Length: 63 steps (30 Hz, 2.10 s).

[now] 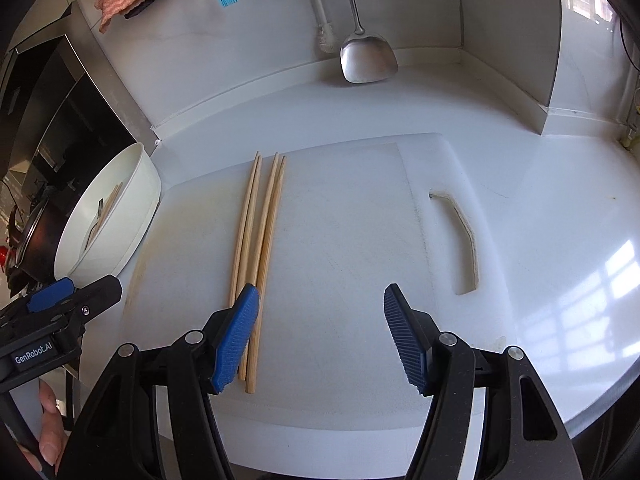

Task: Organize utensils
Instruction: 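Move both open tools back over the remaining chopsticks on the board, then close the right tool on a single wooden chopstick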

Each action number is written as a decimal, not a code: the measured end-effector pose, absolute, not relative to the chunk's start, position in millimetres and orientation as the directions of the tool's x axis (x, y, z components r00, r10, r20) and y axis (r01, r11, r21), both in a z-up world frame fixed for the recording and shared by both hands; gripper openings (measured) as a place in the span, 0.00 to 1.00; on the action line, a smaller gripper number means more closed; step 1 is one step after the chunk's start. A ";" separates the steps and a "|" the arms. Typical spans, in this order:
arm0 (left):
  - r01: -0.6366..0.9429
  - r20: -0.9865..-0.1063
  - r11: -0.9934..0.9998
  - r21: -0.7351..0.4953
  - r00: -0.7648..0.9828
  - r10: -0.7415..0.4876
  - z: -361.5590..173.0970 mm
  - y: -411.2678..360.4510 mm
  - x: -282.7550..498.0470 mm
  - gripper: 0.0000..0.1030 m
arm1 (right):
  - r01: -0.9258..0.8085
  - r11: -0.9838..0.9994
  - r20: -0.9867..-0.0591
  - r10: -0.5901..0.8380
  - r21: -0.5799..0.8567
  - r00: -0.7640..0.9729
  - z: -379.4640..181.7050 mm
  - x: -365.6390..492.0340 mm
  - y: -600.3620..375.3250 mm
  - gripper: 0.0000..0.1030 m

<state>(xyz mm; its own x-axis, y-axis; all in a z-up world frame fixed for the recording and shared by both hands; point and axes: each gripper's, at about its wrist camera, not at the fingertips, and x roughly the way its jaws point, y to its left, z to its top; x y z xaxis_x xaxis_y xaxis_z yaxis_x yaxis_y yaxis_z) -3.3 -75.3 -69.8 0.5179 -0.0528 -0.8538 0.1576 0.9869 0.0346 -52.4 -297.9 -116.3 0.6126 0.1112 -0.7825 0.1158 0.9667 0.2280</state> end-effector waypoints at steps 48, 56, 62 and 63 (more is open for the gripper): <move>0.133 -0.830 0.990 -0.052 0.546 -0.118 -126.1 -69.0 39.7 0.94 | 0.092 0.996 -0.748 -0.056 0.008 0.662 -156.5 -7.5 -254.2 0.60; 0.137 -0.830 0.989 -0.052 0.545 -0.119 -126.8 -71.3 39.5 0.94 | 0.072 0.997 -0.749 -0.078 -0.040 0.658 -159.7 -4.1 -244.2 0.61; 0.144 -0.832 0.988 -0.062 0.540 -0.131 -128.4 -76.9 40.5 0.94 | 0.073 0.997 -0.736 -0.064 -0.021 0.674 -161.8 -5.3 -252.8 0.50; 0.148 -0.831 0.987 -0.063 0.540 -0.134 -128.7 -78.7 40.6 0.94 | 0.075 0.997 -0.733 -0.065 -0.020 0.677 -162.5 -5.7 -254.0 0.44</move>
<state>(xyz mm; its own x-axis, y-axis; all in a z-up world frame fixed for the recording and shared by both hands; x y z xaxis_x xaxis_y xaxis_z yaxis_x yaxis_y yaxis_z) 40.6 -78.7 -128.7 0.5401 -0.1341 -0.8308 0.1478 0.9870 -0.0633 -5.7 -254.0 -162.5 0.6768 -0.0654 -0.7333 0.0747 0.9970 -0.0199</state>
